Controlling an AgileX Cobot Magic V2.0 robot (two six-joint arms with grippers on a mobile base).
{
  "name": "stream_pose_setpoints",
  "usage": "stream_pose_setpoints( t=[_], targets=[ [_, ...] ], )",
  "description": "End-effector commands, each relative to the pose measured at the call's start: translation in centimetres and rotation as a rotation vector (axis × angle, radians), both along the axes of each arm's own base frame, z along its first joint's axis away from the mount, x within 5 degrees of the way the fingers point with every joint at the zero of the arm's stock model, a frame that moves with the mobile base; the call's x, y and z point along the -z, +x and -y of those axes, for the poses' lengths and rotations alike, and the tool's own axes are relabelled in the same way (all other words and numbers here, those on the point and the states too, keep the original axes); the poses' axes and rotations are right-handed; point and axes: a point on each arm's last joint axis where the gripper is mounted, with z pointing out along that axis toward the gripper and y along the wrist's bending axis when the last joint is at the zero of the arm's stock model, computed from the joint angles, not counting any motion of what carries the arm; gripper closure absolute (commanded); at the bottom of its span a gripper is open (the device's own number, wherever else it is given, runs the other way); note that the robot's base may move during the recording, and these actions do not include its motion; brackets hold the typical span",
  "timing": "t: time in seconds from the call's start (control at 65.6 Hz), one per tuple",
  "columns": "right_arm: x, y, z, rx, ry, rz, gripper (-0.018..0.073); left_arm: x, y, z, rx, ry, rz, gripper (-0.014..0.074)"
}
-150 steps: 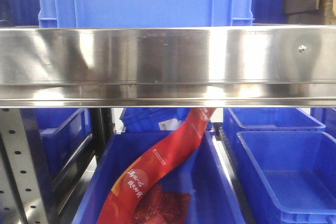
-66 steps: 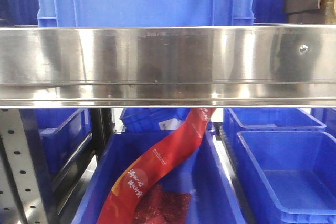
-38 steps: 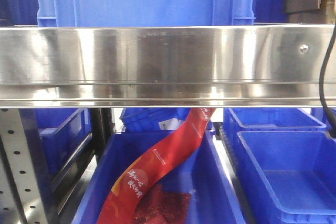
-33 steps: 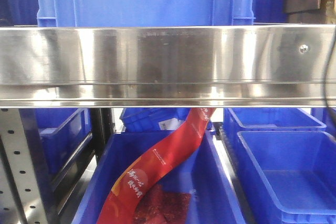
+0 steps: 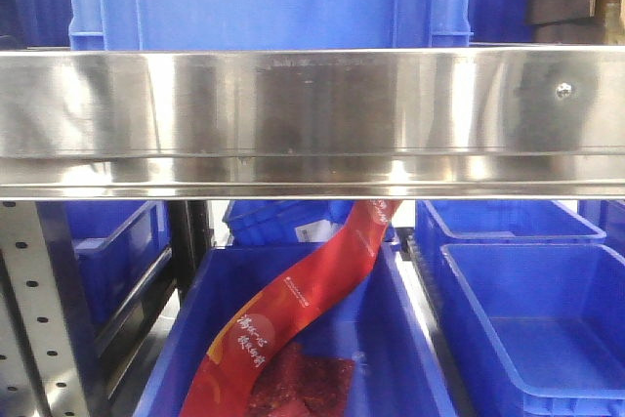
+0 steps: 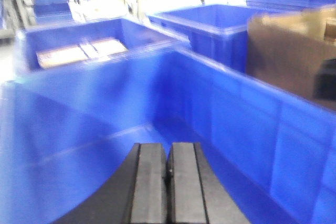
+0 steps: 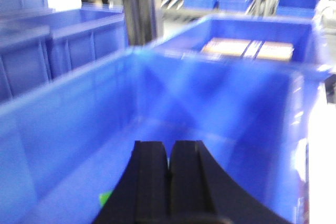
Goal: Grab block from conveyor and place in blue bin
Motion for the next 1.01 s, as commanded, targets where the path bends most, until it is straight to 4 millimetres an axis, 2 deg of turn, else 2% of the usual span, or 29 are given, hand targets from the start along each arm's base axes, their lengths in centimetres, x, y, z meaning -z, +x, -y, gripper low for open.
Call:
stream_pose_setpoints(
  t=[0.0, 0.061, 0.168, 0.259, 0.396, 0.518, 0.655, 0.716, 0.823, 0.991],
  targets=[
    [-1.6, -1.3, 1.5, 0.024, 0.032, 0.045, 0.0727, -1.3, -1.3, -1.9, -0.040, -0.036, 0.025, 0.0706],
    [-2.0, -2.2, 2.7, 0.046, 0.041, 0.066, 0.0727, -1.3, -2.3, -3.6, -0.080, -0.070, 0.013, 0.0707],
    [-1.8, -4.0, 4.4, 0.077, 0.044, 0.086, 0.0727, -0.1, -4.4, -5.3, -0.114, -0.111, -0.032, 0.0707],
    [-0.8, -5.6, 5.4, 0.094, 0.049, 0.109, 0.0727, 2.1, -6.5, -6.0, -0.127, -0.088, -0.068, 0.0707],
    [1.9, -8.3, 6.7, 0.109, 0.061, 0.139, 0.0727, 5.6, -9.9, -7.0, -0.143, -0.078, -0.104, 0.0707],
    [5.1, -10.9, 7.7, 0.112, 0.043, 0.100, 0.0727, 8.9, -13.0, -7.9, -0.165, -0.075, -0.112, 0.0707],
    [7.9, -13.7, 8.8, 0.112, 0.027, 0.065, 0.0727, 11.3, -16.2, -8.8, -0.179, -0.082, -0.086, 0.0707],
    [8.9, -14.9, 9.3, 0.112, 0.023, 0.056, 0.0727, 11.7, -17.4, -9.1, -0.178, -0.088, -0.068, 0.0707],
    [9.4, -17.2, 10.2, 0.109, 0.033, 0.076, 0.0727, 11.8, -19.6, -9.6, -0.174, -0.110, -0.004, 0.0707],
    [8.3, -19.2, 10.9, 0.109, 0.066, 0.150, 0.0727, 10.8, -22.0, -10.2, -0.170, -0.145, 0.104, 0.0707]
  ],
)
